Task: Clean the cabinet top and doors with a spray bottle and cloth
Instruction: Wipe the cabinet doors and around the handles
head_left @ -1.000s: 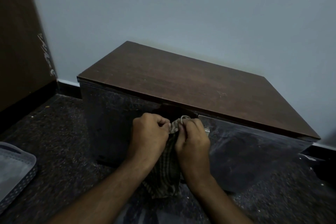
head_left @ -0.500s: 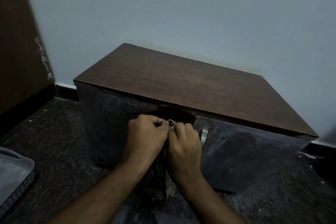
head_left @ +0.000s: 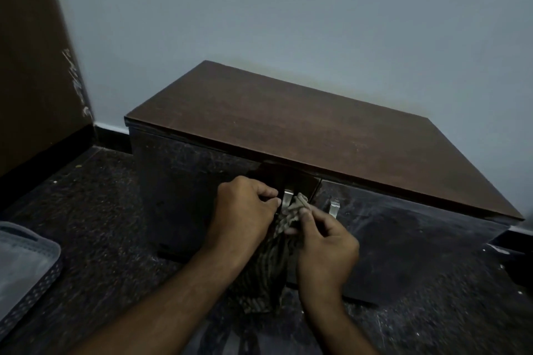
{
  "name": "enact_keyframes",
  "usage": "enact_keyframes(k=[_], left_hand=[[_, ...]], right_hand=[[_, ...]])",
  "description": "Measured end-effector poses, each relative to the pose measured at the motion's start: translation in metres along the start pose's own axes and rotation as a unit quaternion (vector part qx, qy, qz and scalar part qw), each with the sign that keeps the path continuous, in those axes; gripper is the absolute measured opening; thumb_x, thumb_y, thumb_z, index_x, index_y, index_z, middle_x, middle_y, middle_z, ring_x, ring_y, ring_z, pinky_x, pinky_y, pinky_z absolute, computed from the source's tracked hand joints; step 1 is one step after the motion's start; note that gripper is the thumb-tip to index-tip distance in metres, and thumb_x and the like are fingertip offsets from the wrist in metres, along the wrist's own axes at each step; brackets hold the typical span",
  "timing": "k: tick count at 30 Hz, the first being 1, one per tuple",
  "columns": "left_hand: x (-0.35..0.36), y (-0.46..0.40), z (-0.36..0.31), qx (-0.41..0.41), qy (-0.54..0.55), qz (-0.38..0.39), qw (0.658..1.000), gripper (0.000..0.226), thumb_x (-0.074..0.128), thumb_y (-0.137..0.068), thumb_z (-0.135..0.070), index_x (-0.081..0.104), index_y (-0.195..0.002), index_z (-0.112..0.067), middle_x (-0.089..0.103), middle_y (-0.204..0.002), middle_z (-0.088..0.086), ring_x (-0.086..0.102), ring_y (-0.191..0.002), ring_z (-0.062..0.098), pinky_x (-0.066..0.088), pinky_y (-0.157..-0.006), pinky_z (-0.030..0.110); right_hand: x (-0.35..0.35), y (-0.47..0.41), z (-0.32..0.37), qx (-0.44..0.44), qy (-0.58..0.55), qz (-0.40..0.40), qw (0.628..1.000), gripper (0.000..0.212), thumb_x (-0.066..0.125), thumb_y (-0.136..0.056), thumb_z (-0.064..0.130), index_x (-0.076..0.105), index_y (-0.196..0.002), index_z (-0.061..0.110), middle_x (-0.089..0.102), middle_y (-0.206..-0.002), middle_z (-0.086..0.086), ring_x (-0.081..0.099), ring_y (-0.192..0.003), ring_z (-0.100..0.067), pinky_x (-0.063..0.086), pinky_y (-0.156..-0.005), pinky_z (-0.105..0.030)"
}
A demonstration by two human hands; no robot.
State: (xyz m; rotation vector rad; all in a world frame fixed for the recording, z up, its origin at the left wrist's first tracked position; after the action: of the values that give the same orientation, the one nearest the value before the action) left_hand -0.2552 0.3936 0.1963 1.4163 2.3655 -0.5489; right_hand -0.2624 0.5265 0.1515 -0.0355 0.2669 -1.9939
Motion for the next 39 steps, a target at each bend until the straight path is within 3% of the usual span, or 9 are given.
enact_keyframes(k=[6,12,17,20,23,26,32,37,39], left_hand=[[0.005,0.0,0.001,0.024,-0.008,-0.015,1.0,0.014,0.078,-0.081,-0.025,0.079,-0.094,-0.021,0.075,-0.088,-0.01,0.067,-0.08,-0.003,0.043,-0.068,-0.001],[0.009,-0.002,-0.001,0.021,-0.017,-0.051,0.998,0.005,0.077,-0.081,-0.028,0.078,-0.081,-0.023,0.072,-0.071,-0.01,0.063,-0.064,-0.004,0.044,-0.057,0.007],[0.01,-0.002,0.0,0.024,-0.019,-0.059,0.998,0.005,0.078,-0.081,-0.027,0.078,-0.08,-0.021,0.071,-0.07,-0.008,0.064,-0.064,-0.001,0.05,-0.059,0.014],[0.01,-0.001,0.001,0.033,-0.018,-0.057,0.998,0.003,0.077,-0.081,-0.026,0.077,-0.08,-0.023,0.07,-0.069,-0.011,0.063,-0.064,-0.003,0.052,-0.06,0.015],[0.01,-0.001,0.001,0.029,-0.013,-0.057,0.998,0.003,0.077,-0.082,-0.025,0.077,-0.081,-0.022,0.066,-0.066,-0.015,0.06,-0.061,-0.007,0.042,-0.052,0.002],[0.011,-0.001,0.002,0.027,-0.003,-0.055,0.998,0.003,0.077,-0.082,-0.024,0.077,-0.081,-0.021,0.066,-0.066,-0.014,0.06,-0.061,-0.008,0.04,-0.052,0.0],[0.011,-0.002,0.003,0.029,0.0,-0.042,0.999,0.001,0.076,-0.083,-0.024,0.077,-0.084,-0.023,0.07,-0.072,-0.012,0.063,-0.068,-0.006,0.042,-0.057,0.001],[0.011,-0.003,0.004,0.029,-0.001,-0.044,0.999,0.001,0.076,-0.083,-0.023,0.077,-0.083,-0.023,0.07,-0.072,-0.012,0.063,-0.068,-0.005,0.044,-0.059,0.004],[0.012,-0.002,0.002,0.029,-0.004,-0.043,0.999,0.002,0.076,-0.083,-0.023,0.077,-0.082,-0.023,0.069,-0.071,-0.012,0.063,-0.068,-0.004,0.048,-0.06,0.009]], right_hand=[[0.01,0.012,0.0,-0.021,0.003,0.098,0.995,0.02,0.054,-0.101,0.015,0.071,-0.108,0.022,0.074,-0.103,0.009,0.067,-0.1,-0.002,0.054,-0.089,-0.028],[0.009,-0.004,-0.005,0.143,-0.123,0.186,0.964,0.026,0.045,-0.105,0.009,0.07,-0.109,0.009,0.077,-0.103,-0.011,0.071,-0.102,-0.027,0.057,-0.092,-0.038],[0.016,0.001,-0.001,0.243,-0.307,0.131,0.911,0.026,0.043,-0.105,0.009,0.069,-0.104,0.011,0.074,-0.089,-0.007,0.064,-0.071,-0.013,0.045,-0.058,-0.023],[0.02,0.007,-0.01,0.234,-0.313,0.129,0.911,0.025,0.042,-0.106,0.011,0.067,-0.106,0.013,0.074,-0.091,-0.003,0.063,-0.073,-0.009,0.042,-0.059,-0.021],[0.018,0.007,-0.014,0.169,-0.233,0.169,0.943,0.025,0.041,-0.106,0.011,0.065,-0.113,0.009,0.074,-0.106,-0.01,0.069,-0.092,-0.019,0.052,-0.078,-0.028],[0.012,0.004,-0.019,-0.013,-0.025,0.139,0.99,0.021,0.046,-0.105,0.011,0.065,-0.106,0.018,0.071,-0.104,0.001,0.066,-0.098,-0.006,0.051,-0.083,-0.02],[0.012,0.014,-0.025,-0.236,0.177,0.064,0.953,0.026,0.048,-0.099,0.012,0.068,-0.116,0.01,0.064,-0.1,0.001,0.053,-0.091,0.001,0.036,-0.084,0.002],[0.012,0.014,-0.021,-0.26,0.185,0.083,0.944,0.029,0.058,-0.092,-0.009,0.07,-0.114,0.004,0.058,-0.096,0.005,0.051,-0.093,0.02,0.034,-0.08,0.005],[0.012,0.008,-0.014,-0.257,0.172,0.067,0.948,0.027,0.06,-0.09,-0.011,0.072,-0.108,0.005,0.059,-0.094,0.003,0.052,-0.089,0.016,0.036,-0.079,0.004]])
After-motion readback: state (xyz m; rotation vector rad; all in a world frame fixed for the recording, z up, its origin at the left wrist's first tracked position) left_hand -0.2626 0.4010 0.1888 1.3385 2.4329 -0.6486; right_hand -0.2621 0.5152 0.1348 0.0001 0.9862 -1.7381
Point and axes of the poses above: each hand's wrist, its own y-axis away from the middle knuckle, its own x-axis out of the palm, z = x × y, the point moved 2 cm from there along -y, towards the middle knuckle
